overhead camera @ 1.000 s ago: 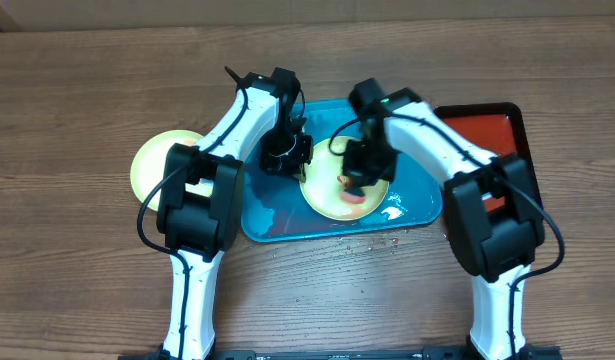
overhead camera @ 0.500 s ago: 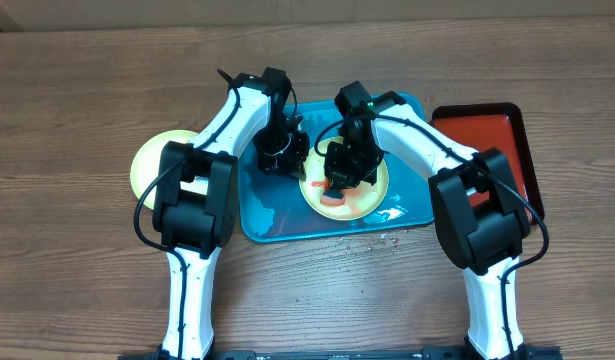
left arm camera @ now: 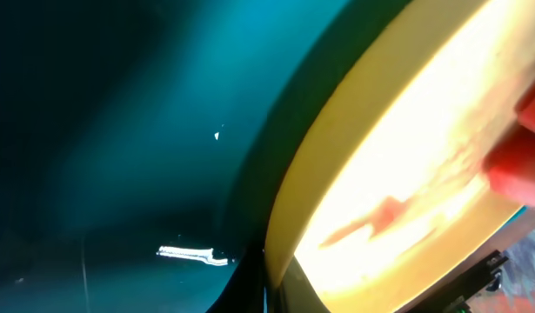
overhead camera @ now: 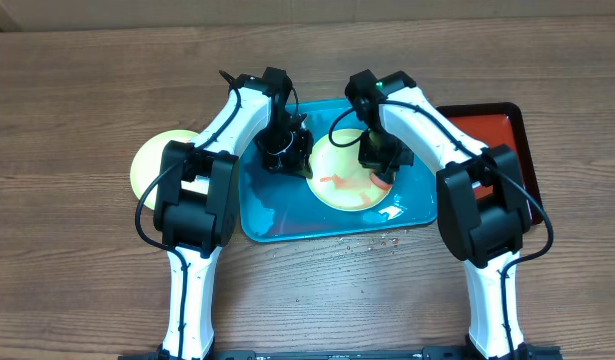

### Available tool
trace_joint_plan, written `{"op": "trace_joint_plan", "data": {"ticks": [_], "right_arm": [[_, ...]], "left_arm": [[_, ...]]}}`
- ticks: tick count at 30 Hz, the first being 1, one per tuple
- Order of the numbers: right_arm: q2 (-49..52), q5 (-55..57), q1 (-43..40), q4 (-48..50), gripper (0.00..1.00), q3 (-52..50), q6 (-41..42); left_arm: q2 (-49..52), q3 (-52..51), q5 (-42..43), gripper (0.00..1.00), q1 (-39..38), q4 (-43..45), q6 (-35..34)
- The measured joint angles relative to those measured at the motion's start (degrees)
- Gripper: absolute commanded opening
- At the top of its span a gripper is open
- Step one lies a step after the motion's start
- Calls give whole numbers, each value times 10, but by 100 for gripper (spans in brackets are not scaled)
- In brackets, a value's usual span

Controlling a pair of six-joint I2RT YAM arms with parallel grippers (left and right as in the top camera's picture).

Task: Clean dirty plates on tray and stack at the side
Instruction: 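Scrub the yellow plate with the sponge while the left gripper holds it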

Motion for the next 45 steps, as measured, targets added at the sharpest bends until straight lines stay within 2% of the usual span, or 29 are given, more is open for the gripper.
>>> {"op": "trace_joint_plan", "data": {"ticks": [4,8,13,18,23,30,37,42,45], "right_arm": [[1,-40,0,80,4,-5,-41],[7,-145,-3,131,4,-5,-81],[17,-271,-7,170,4,-5,-92],[23,-335,-2,140,4,-5,-108],[26,-353,16,76,4,-5,-140],[26,-286,22,-3,4,1,-134],[26,-90,22,-55,4,16,-49],[26,37,22,5,4,16,-14],[26,53,21,68,4,16,-36]], "left_arm": [[0,0,-1,4,3,0,-2],[1,0,-1,4,9,0,-2],[1,0,-1,4,11,1,-2],[1,0,-1,4,11,6,-1],[1,0,-1,4,11,7,-1],[1,-1,1,4,10,11,-1],[1,0,5,4,6,16,-1],[1,-1,8,4,6,17,-2],[1,-1,9,4,7,19,-5]]}}
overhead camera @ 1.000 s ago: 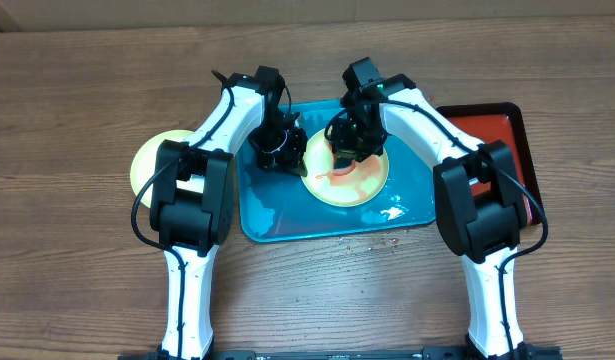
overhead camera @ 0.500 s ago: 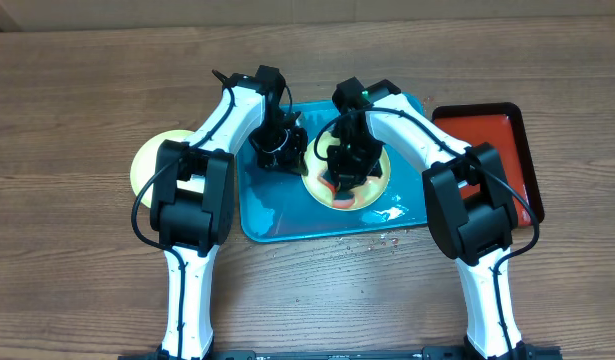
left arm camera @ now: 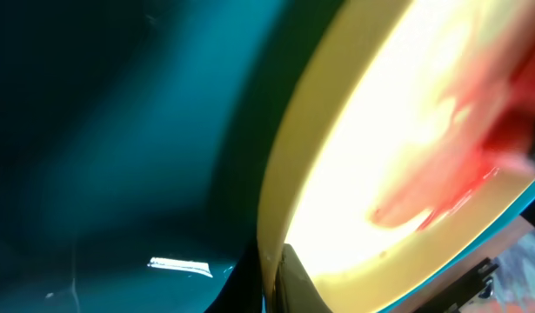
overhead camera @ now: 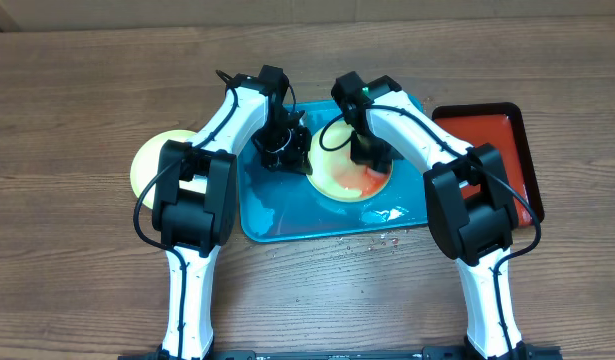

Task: Clean dirty plates on tray and stack at the side
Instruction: 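Scrub the yellow plate with the sponge while the left gripper holds it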

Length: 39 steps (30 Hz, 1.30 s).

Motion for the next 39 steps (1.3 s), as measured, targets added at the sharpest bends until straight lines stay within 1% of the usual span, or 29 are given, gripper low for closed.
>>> {"op": "trace_joint_plan", "data": {"ticks": [4,9,12,16,21,23,24,28,30,35,39], "right_arm": [[-2,-54,-12,43,4,0,-65],[-5,-160,-32,49,4,2,-152],[-5,-211,-32,47,4,2,-179],[-3,-285,-26,47,4,2,-189],[3,-335,-4,63,4,2,-167],[3,-345,9,65,8,2,-157],[4,-350,16,65,8,2,-152],[5,-359,38,45,4,2,-144],[5,-356,41,26,4,2,-141],[5,-313,30,-45,4,5,-132],[5,-250,18,-88,4,7,-127]], "left_arm": [[0,0,0,4,7,0,-11],[0,0,-2,4,11,-1,-12],[0,0,-4,4,11,-3,-12],[0,0,-4,4,11,-3,-11],[0,0,-4,4,11,-3,-11],[0,0,-4,4,11,-3,-11],[0,0,-4,4,10,-3,-11],[0,0,-4,4,10,-3,-9],[0,0,-4,4,10,-7,-9],[0,0,-4,4,6,-7,-9],[0,0,-4,4,4,-5,-9]]}}
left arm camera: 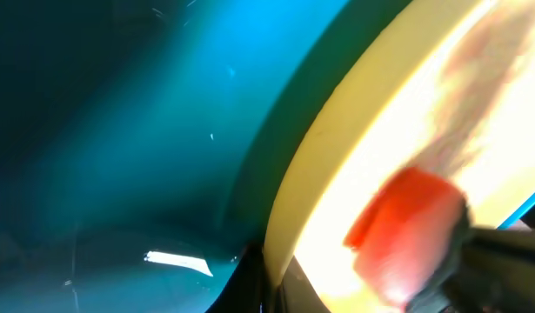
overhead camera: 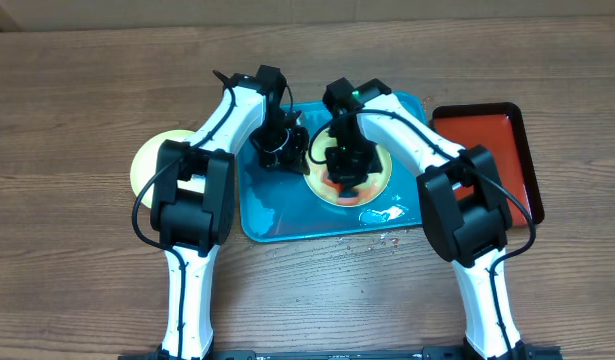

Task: Clean dirty plates on tray and stack at the side
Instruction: 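Scrub the yellow plate with the sponge while the left gripper holds it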

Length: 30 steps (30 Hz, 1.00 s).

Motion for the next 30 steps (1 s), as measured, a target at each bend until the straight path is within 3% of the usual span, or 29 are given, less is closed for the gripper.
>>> {"op": "trace_joint_plan", "data": {"ticks": [7,14,22,30], "right_arm": [[-3,152,-9,2,4,0,27],[-3,266,-14,111,4,-1,36],[-3,175,-26,205,4,-2,14],[-3,33,-24,210,4,-2,4]], "left_arm": [[0,0,2,4,-2,1,0],[1,0,5,4,-1,2,0],[1,0,6,4,2,2,-1],[1,0,4,4,3,0,-1]]}}
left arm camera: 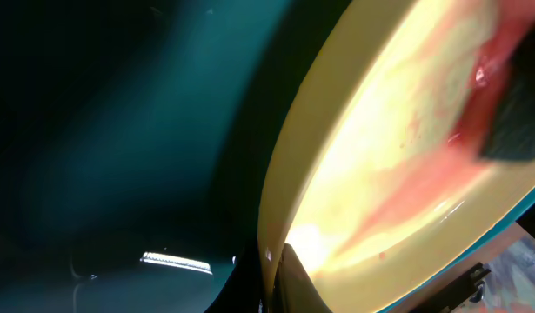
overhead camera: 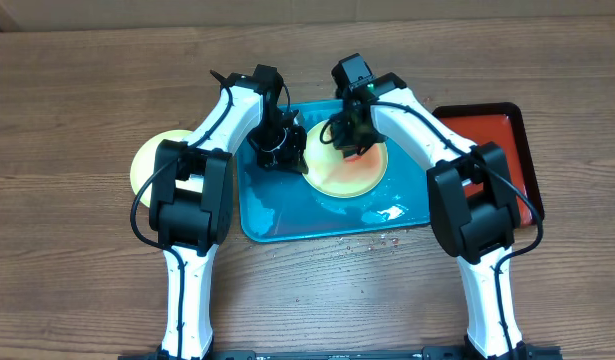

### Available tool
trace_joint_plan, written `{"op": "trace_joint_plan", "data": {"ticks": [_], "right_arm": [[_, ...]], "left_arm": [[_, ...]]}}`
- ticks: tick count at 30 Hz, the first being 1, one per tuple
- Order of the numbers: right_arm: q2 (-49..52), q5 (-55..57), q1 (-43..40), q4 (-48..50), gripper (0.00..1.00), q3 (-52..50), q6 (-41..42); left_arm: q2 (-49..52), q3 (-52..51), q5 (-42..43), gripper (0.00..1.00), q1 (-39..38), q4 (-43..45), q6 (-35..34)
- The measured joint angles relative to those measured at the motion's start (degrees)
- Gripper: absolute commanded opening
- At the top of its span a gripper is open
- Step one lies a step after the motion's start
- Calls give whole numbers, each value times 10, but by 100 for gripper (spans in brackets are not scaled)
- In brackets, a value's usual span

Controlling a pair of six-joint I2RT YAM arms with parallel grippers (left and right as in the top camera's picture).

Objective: Clean dirty plates on tray and stack at the side

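Observation:
A yellow plate (overhead camera: 352,178) smeared with red lies tilted on the blue tray (overhead camera: 277,215). My left gripper (overhead camera: 298,157) is shut on its left rim. In the left wrist view the rim passes between the two dark fingers of the left gripper (left arm camera: 272,276), and pale red streaks cross the plate (left arm camera: 380,174) above the tray (left arm camera: 137,130). My right gripper (overhead camera: 353,146) is over the plate's far part, shut on a red sponge (overhead camera: 356,153) pressed to the surface. Its dark tip (left arm camera: 521,122) shows at the right edge of the wrist view.
A second yellow plate (overhead camera: 153,165) lies on the wooden table left of the tray. A red tray (overhead camera: 502,140) sits at the right. A wet patch (overhead camera: 387,212) glints on the blue tray's near right corner, with droplets (overhead camera: 382,240) on the table in front.
My right gripper with the sponge has gone from the plate's middle to its far part. Red is now smeared in broad streaks over the plate. My left gripper still holds the rim.
My left gripper held the plate's left rim at every moment. My right gripper with the sponge was first at the plate's right side, then nearer its right centre, then at its middle, and now at the far part. The red marks have spread into streaks.

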Motion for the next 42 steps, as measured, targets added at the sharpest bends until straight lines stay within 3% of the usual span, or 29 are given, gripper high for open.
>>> {"op": "trace_joint_plan", "data": {"ticks": [7,17,26,33,42], "right_arm": [[4,-121,33,-22,4,0,11],[5,-139,37,-124,4,0,28],[3,-37,0,-211,4,1,65],[-15,96,-2,-197,4,-3,115],[-155,167,-7,-168,4,-12,138]], "left_arm": [[0,0,0,4,0,1,0],[0,0,-2,4,-1,0,1],[0,0,-15,4,-1,1,1],[-3,0,-23,4,-1,2,1],[-54,-3,-149,4,4,3,1]]}}
